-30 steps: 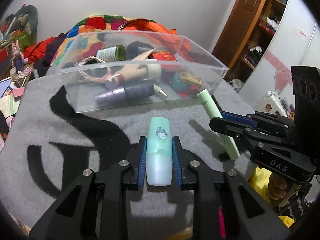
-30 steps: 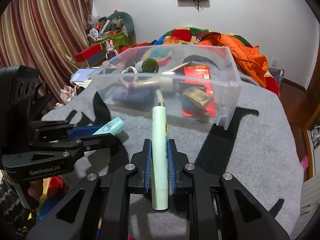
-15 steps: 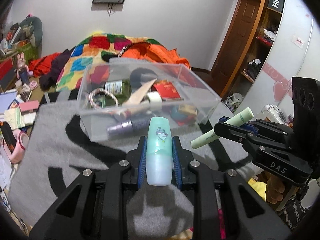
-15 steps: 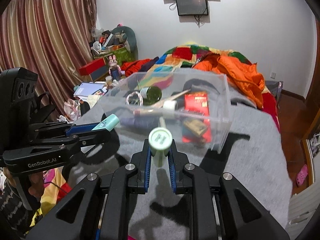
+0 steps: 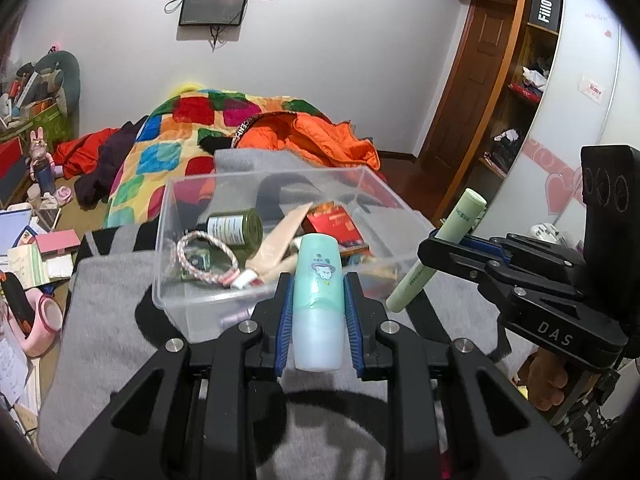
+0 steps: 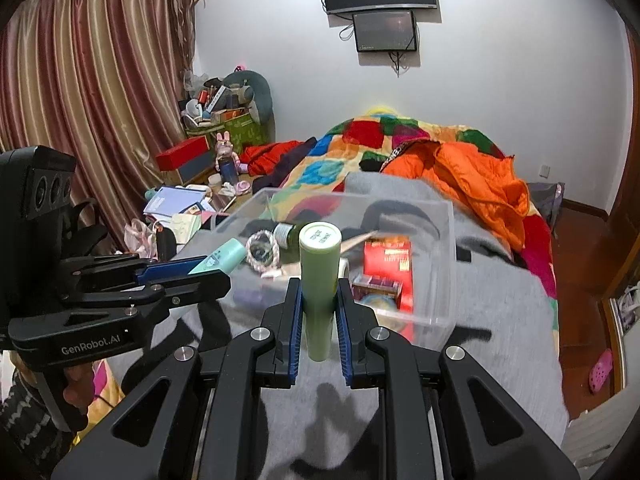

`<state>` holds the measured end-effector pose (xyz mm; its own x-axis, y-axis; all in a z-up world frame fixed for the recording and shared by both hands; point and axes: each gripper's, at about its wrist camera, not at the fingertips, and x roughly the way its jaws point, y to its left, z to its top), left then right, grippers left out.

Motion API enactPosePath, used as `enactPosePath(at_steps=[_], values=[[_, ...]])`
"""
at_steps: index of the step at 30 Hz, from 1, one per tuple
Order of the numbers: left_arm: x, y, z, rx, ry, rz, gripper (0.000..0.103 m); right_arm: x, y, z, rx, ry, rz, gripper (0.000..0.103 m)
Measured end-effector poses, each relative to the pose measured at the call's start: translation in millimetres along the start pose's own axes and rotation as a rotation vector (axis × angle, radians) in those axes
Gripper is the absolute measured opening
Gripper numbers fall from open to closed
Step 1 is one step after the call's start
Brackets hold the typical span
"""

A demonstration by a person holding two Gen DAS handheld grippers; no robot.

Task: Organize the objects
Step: 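Carry the bottle and green tube into the clear box and open both tools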

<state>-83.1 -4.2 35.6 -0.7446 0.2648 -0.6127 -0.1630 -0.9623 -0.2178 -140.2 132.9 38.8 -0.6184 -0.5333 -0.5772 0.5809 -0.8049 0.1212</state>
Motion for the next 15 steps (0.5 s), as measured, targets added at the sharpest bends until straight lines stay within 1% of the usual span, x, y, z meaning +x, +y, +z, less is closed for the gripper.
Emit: enactPosePath(at_steps=[7, 15], values=[[7, 7, 16, 0.003, -0.026, 0.003, 0.024, 10, -5, 21, -0.009, -0.012, -0.019, 0.014], [23, 17, 32, -0.006, -0.032, -0.001, 0.024, 14, -13, 40, -0.006, -0.047, -0.064, 0.014]])
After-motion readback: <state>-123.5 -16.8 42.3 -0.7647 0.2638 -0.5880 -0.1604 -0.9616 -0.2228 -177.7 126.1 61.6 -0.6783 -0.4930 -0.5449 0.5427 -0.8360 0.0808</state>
